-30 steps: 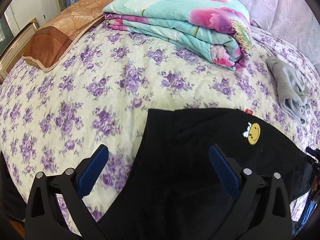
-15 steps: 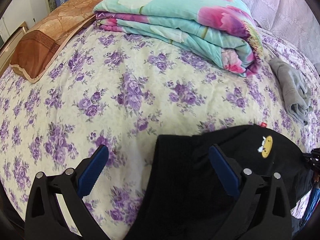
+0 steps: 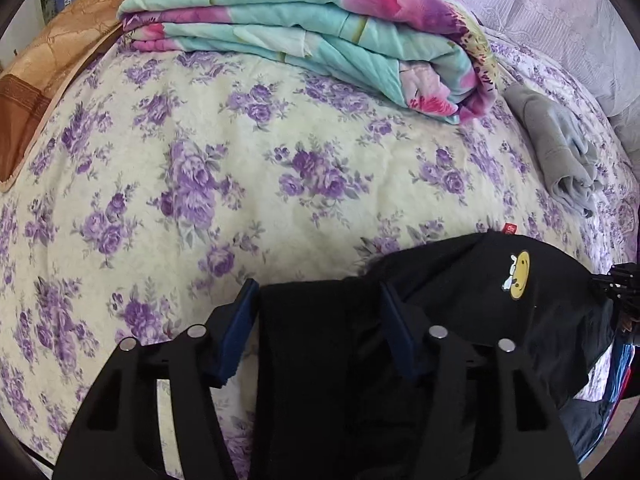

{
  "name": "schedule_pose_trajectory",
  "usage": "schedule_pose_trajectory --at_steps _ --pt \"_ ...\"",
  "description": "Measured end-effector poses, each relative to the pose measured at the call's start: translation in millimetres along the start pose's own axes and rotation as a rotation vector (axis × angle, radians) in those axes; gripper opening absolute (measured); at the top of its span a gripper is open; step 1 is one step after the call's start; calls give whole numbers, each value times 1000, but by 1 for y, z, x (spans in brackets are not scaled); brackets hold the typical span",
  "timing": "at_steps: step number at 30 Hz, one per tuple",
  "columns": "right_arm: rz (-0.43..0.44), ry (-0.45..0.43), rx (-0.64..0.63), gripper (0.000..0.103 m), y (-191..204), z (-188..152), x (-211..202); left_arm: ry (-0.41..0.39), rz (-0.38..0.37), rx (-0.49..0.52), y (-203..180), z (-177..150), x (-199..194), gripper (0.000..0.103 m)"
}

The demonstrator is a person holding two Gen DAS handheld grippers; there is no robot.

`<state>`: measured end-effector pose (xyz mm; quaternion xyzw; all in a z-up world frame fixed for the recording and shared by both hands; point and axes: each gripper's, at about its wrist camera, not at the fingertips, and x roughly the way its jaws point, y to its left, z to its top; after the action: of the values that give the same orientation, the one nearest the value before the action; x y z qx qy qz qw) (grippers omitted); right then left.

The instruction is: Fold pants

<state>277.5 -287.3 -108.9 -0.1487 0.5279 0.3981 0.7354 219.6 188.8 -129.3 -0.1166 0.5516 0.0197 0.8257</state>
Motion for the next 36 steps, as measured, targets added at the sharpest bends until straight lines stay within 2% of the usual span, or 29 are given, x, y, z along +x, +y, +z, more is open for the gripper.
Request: schedule_pose_trajectory --at_steps 2,4,10,16,23,30,36 --pt "-4 2 5 5 1 0 0 7 -7 -10 2 -1 -1 46" --pt "-9 -3 3 5 3 1 -2 8 -31 -21 4 -4 -6 42" --pt "-26 -50 -1 3 11 0 -25 -64 -47 -6 -1 -11 -44 39" --pt "-53 -136 7 3 39 -14 -72 -141 -79 -34 2 -25 -88 38" --pt "-85 -179 24 3 106 -75 -113 -189 -150 -61 17 -71 -128 38" --pt "-87 -170 132 3 170 -150 -106 -136 -216 -105 37 -138 -135 38" --pt "-87 -178 225 3 204 -190 -96 -80 -309 -206 57 -183 -127 42"
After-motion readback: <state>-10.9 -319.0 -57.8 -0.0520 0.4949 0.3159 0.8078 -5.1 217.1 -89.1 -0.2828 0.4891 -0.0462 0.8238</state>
